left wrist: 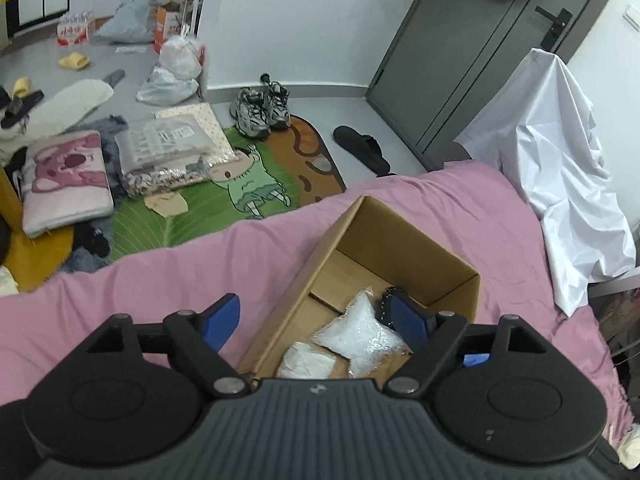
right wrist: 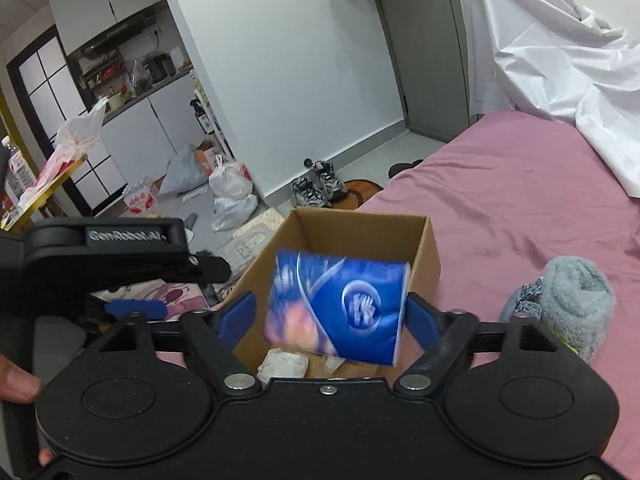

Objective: Organize soft objects
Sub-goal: 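Open the left gripper into the box while the right drops the tissue pack inside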

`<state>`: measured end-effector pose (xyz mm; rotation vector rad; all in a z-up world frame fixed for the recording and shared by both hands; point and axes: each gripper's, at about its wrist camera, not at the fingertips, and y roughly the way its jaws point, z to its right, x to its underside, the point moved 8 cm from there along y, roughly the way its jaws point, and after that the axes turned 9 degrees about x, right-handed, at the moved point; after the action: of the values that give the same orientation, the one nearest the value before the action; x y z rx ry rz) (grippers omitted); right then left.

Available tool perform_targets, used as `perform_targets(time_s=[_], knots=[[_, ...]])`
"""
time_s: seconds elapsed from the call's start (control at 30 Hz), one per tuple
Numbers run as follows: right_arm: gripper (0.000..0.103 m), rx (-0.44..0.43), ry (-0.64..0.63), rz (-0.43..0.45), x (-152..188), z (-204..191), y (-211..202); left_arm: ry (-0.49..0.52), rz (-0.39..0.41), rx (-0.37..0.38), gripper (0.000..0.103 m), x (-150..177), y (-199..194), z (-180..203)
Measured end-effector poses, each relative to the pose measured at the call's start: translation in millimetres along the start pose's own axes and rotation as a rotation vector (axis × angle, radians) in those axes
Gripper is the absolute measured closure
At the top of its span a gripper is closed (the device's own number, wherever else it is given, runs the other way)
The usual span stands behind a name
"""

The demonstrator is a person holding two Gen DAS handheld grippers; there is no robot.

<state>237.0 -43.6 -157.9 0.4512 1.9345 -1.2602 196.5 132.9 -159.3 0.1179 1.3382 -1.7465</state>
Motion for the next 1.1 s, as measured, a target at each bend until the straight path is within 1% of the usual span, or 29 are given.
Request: perform_targets(time_s=[0.07,0.13,0.23,0.5,0.77,0.9,1.0,1.1], knots=[[0.009,-0.003,0.016,-0.001,-1,3,-3,0.031,0.006,-0.014,0.017,0,-3,4],[0.006,-0.002,0.034,-0.001,-4,7,-8,0.061,0.009,-0.031,0.015,2,-6,8],[0.0,0.003,0.053,0.003,-6,13,-17,0.074,0.01,-0.024,0.015,5,-9,17],[0.0,0.046,0.093,-0.024,-3,33,-30,0.136,0.049,-0.032,0.012,8,-25,33],[0.0,0.064,0.121,0.036,-8,48,-48,0.173,0.115,-0.032,0.012,9,-41,52],[0.0,0.076,0.144,0.032,-8,58,-53,0.196,0.133,-0.03,0.012,12,-46,61],[0.0,0.108,0.151,0.032,-8,67,-59,0.226,0.149,-0.034,0.012,15,-50,70],[0.0,0.121,0.185,0.025,-6,77,-62,0.244,0.163,-0.036,0.012,18,-53,79]])
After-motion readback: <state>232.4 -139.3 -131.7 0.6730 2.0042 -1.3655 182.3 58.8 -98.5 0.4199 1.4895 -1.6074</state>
